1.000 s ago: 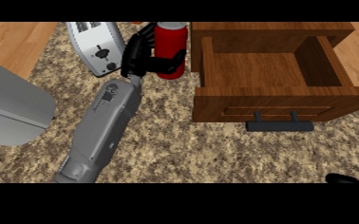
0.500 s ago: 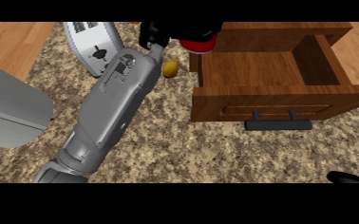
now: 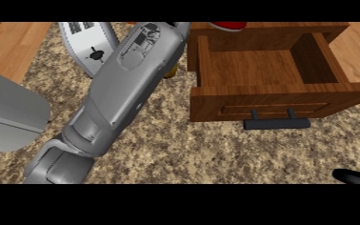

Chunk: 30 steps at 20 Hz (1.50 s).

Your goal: Pick up the can, place it into the drawer and close the drawer

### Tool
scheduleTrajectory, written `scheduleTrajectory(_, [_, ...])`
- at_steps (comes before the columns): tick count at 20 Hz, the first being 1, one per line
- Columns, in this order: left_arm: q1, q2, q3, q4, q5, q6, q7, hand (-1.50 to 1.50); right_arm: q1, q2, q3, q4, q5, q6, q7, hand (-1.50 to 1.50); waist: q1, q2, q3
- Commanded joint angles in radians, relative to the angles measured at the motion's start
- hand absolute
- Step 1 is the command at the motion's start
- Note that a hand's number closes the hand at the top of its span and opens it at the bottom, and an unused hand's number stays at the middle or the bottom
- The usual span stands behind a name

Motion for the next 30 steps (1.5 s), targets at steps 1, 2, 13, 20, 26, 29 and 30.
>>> scheduleTrajectory(1, [-0.144,-0.001,0.007,0.123,0.014,0.012,0.029,1.50,-0.043,-0.015,-0.024,0.034,-0.019,-0.009,-0.004,-1.50,-0.007,0.004,0.000])
scheduleTrajectory(2, [-0.138,-0.001,-0.014,0.160,0.025,0.025,-0.007,1.50,0.037,0.005,-0.014,-0.032,-0.032,0.023,-0.025,-1.50,-0.023,0.004,0.001])
scheduleTrajectory(13, [-0.226,-0.001,-0.171,0.305,0.181,0.096,-0.066,1.50,-0.072,-0.009,0.028,0.064,0.004,0.001,-0.018,-1.50,-0.056,0.013,0.002])
scheduleTrajectory(20, [-0.293,-0.001,-0.159,0.404,0.207,0.193,-0.088,-1.50,-0.086,-0.013,0.056,0.013,0.033,-0.014,0.026,-1.50,-0.062,0.018,0.002])
scheduleTrajectory(26, [-0.332,-0.001,-0.174,0.442,0.236,0.233,-0.093,-1.50,-0.099,-0.066,0.047,0.037,0.057,0.026,-0.010,-1.50,-0.072,0.023,0.003])
scheduleTrajectory(29, [-0.301,-0.001,-0.177,0.452,0.255,0.228,-0.142,-1.50,-0.128,-0.088,0.054,0.052,0.085,0.029,-0.014,-1.50,-0.071,0.026,0.002])
scheduleTrajectory(30, [-0.283,-0.001,-0.181,0.437,0.271,0.237,-0.158,-1.50,-0.120,-0.075,0.095,0.025,0.122,0.028,-0.026,-1.50,-0.076,0.026,0.002])
